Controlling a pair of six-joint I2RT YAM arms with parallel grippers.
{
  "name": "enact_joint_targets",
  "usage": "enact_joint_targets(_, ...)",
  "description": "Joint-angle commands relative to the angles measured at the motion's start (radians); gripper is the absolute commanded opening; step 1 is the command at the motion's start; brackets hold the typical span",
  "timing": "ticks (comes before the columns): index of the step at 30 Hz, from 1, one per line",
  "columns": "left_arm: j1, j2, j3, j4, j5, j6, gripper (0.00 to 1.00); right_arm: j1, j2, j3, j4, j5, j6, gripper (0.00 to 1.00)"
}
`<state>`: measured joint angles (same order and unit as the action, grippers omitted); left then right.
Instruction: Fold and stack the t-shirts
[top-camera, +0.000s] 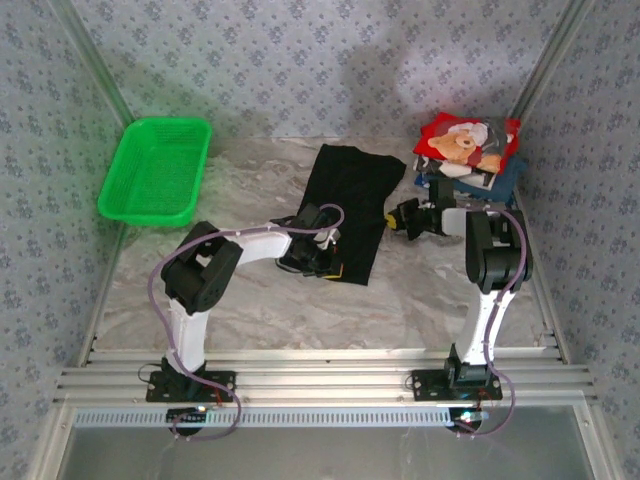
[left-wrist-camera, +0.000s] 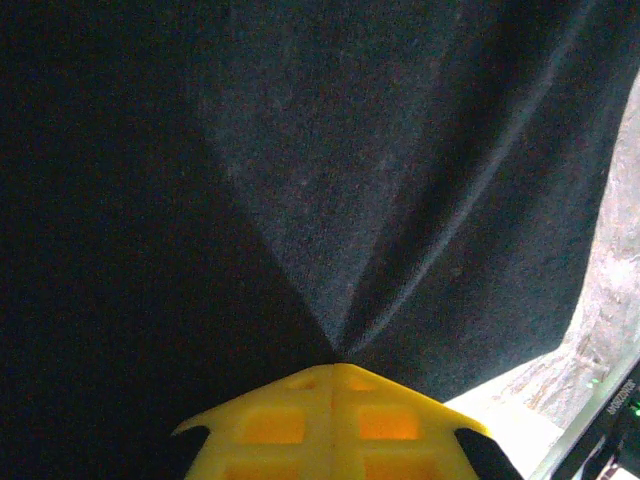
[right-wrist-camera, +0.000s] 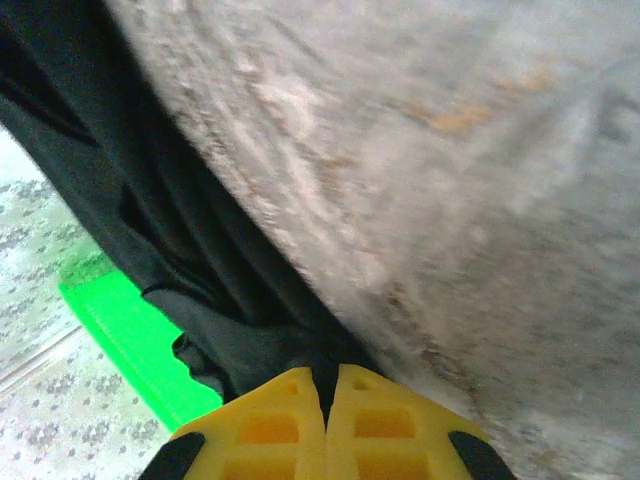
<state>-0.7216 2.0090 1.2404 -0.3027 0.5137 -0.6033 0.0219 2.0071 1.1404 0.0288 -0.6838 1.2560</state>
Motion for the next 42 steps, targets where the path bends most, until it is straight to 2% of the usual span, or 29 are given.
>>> enact_joint_targets(1, -0.011, 0.037, -0.064, -0.196, -0.113, 0.043, 0.00, -0.024, 0.055, 0.138, -0.117, -0.050, -0.063, 0.02)
enact_joint_targets(4, -0.019, 0.041, -0.071, -0.205, -0.125, 0.058, 0.00, -0.022, 0.134, 0.247, -0.194, -0.112, -0.086, 0.04)
enact_joint_targets(8, -0.024, 0.042, -0.078, -0.207, -0.127, 0.062, 0.00, -0.032, 0.188, 0.333, -0.266, -0.139, -0.111, 0.14)
enact_joint_targets(12, -0.027, 0.020, -0.078, -0.207, -0.126, 0.061, 0.00, -0.067, 0.140, 0.320, -0.268, -0.120, -0.131, 0.29)
enact_joint_targets(17, -0.027, -0.026, -0.056, -0.216, -0.116, 0.059, 0.00, -0.101, 0.042, 0.304, -0.329, -0.088, -0.196, 0.34)
enact_joint_targets(20, -0.027, -0.066, -0.036, -0.211, -0.085, 0.049, 0.00, -0.090, -0.030, 0.271, -0.371, -0.081, -0.240, 0.34)
enact_joint_targets(23, -0.027, -0.118, -0.007, -0.207, -0.054, 0.041, 0.01, -0.033, -0.109, 0.199, -0.386, -0.072, -0.268, 0.34)
enact_joint_targets(29, -0.026, -0.159, 0.024, -0.198, -0.022, 0.032, 0.01, 0.134, -0.196, -0.001, -0.276, -0.011, -0.193, 0.22)
enact_joint_targets(32, -0.028, -0.158, 0.010, -0.182, -0.023, 0.026, 0.01, 0.187, -0.153, -0.031, -0.242, 0.029, -0.170, 0.20)
enact_joint_targets(35, -0.027, -0.165, -0.029, -0.149, -0.018, 0.016, 0.01, 0.183, -0.090, -0.022, -0.189, 0.060, -0.150, 0.17)
enact_joint_targets(39, -0.026, -0.164, -0.095, -0.129, -0.046, 0.019, 0.01, 0.150, -0.013, 0.077, -0.179, 0.104, -0.167, 0.15)
enact_joint_targets(42, -0.027, -0.144, -0.137, -0.109, -0.065, 0.022, 0.01, 0.135, 0.044, 0.184, -0.240, 0.109, -0.206, 0.17)
